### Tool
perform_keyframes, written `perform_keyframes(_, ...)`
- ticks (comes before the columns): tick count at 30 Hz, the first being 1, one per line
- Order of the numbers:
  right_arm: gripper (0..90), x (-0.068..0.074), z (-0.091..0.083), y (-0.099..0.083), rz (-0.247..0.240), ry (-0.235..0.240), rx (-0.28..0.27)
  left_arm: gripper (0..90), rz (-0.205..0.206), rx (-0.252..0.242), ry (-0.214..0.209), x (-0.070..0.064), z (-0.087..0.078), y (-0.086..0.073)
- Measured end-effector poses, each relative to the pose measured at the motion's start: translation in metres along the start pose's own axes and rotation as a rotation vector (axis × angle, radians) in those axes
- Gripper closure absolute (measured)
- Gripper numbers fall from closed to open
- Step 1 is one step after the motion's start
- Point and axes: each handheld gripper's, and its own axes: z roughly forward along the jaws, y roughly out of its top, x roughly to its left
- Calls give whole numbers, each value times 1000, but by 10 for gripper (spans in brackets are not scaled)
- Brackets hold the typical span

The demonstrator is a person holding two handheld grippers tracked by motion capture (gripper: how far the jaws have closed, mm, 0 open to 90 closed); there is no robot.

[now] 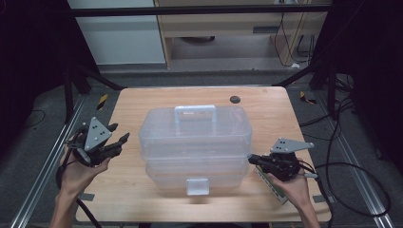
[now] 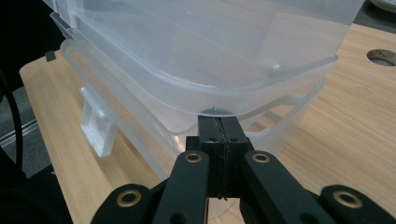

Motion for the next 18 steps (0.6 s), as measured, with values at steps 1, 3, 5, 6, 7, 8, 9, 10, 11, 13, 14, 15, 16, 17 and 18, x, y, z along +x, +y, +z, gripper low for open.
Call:
perform_keyframes(1, 900, 0, 0, 0, -1, -1, 2, 497, -1, 0, -3, -2, 1, -5)
perform_keyframes(3, 900, 1, 0, 1, -7, -6, 1, 494, -20, 1, -19, -5, 5, -13)
perform_keyframes(5, 900, 0, 0, 1, -6, -5, -6, 489, -46, 0, -34, -10, 10, -23)
perform_keyframes(6, 900, 0, 0, 2, -7, -5, -7, 488, -57, 1, -37, -12, 12, -26)
perform_keyframes(7, 900, 0, 0, 2, -8, -5, -8, 484, -57, 1, -37, -12, 12, -26)
perform_keyframes(8, 900, 0, 0, 2, -10, -5, -7, 483, -67, 8, -46, -15, 15, -32)
perform_keyframes(9, 900, 0, 0, 2, -10, -4, -8, 480, -72, 10, -51, -17, 17, -35)
perform_keyframes(10, 900, 0, 0, 2, -9, -4, -7, 477, -75, 11, -57, -18, 18, -38)
perform_keyframes(11, 900, 0, 0, 2, -9, -4, -7, 474, -75, 11, -57, -18, 18, -38)
perform_keyframes(13, 900, -1, 0, 3, -10, -3, -8, 472, -91, 17, -65, -23, 21, -44)
perform_keyframes(14, 900, -1, 0, 3, -11, -5, -9, 469, -91, 17, -65, -23, 21, -44)
perform_keyframes(15, 900, -1, 0, 3, -11, -5, -9, 469, -89, 23, -67, -24, 22, -46)
perform_keyframes(16, 900, -1, -1, 4, -13, -5, -10, 464, -83, 26, -63, -26, 22, -46)
perform_keyframes(17, 900, -1, -1, 4, -13, -5, -10, 460, -83, 26, -63, -26, 22, -46)
perform_keyframes(18, 900, -1, -1, 4, -14, -6, -12, 459, -88, 24, -69, -28, 22, -47)
